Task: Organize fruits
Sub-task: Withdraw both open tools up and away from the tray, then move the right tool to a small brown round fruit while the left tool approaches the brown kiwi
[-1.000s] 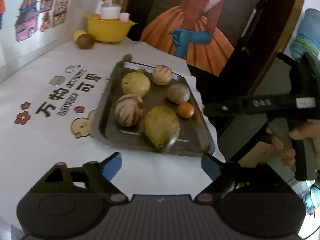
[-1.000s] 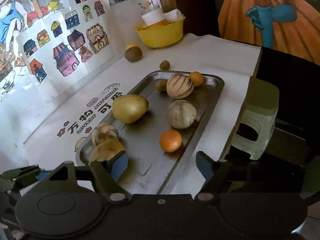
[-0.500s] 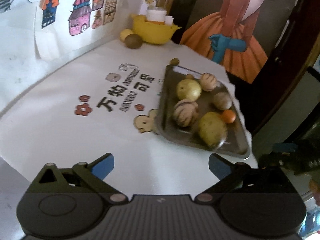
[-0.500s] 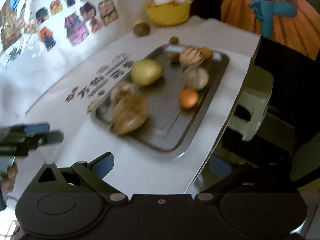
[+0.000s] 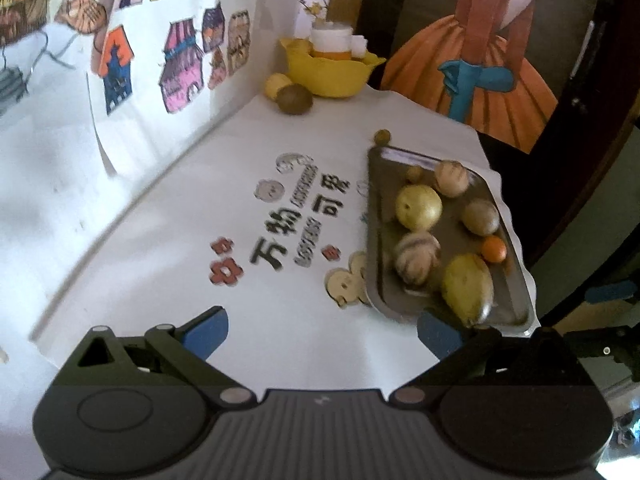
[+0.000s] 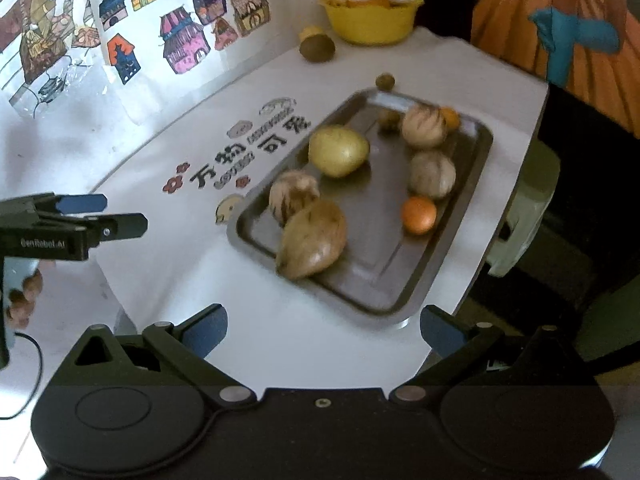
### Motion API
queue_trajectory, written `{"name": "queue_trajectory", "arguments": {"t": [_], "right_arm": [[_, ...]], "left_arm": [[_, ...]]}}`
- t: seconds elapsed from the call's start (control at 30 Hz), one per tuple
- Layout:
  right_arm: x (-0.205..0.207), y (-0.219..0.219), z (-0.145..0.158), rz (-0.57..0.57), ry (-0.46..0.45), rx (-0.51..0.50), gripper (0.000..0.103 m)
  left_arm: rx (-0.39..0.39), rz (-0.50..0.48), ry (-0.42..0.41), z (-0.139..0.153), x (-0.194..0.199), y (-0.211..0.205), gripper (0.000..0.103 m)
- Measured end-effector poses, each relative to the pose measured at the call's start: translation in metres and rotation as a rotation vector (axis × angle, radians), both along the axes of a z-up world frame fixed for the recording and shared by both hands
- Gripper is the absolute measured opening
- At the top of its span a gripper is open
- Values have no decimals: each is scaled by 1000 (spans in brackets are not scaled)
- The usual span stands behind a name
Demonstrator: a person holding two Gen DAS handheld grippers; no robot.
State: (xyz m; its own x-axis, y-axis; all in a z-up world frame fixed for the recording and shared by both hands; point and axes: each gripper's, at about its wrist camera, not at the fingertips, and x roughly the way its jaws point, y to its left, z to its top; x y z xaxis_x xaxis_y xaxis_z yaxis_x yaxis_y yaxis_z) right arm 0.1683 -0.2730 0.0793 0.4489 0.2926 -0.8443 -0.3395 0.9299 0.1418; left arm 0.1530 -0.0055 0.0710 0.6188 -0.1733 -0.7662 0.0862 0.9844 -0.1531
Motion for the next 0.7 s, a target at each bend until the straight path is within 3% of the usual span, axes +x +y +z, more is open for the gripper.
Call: {"name": "queue_trajectory", "arguments": {"t": [0.27,0.47,0.7], "right_arm": [[37,23,36,65,-45,4,102],[81,32,64,83,-135,4,102],[157,34,59,49,-217,-17,102]], "left_arm": [[37,8,-17,27,43,-1,103],[26,34,-53,43,93,-2,103],[-17,79,-91,32,169,9,103]]}}
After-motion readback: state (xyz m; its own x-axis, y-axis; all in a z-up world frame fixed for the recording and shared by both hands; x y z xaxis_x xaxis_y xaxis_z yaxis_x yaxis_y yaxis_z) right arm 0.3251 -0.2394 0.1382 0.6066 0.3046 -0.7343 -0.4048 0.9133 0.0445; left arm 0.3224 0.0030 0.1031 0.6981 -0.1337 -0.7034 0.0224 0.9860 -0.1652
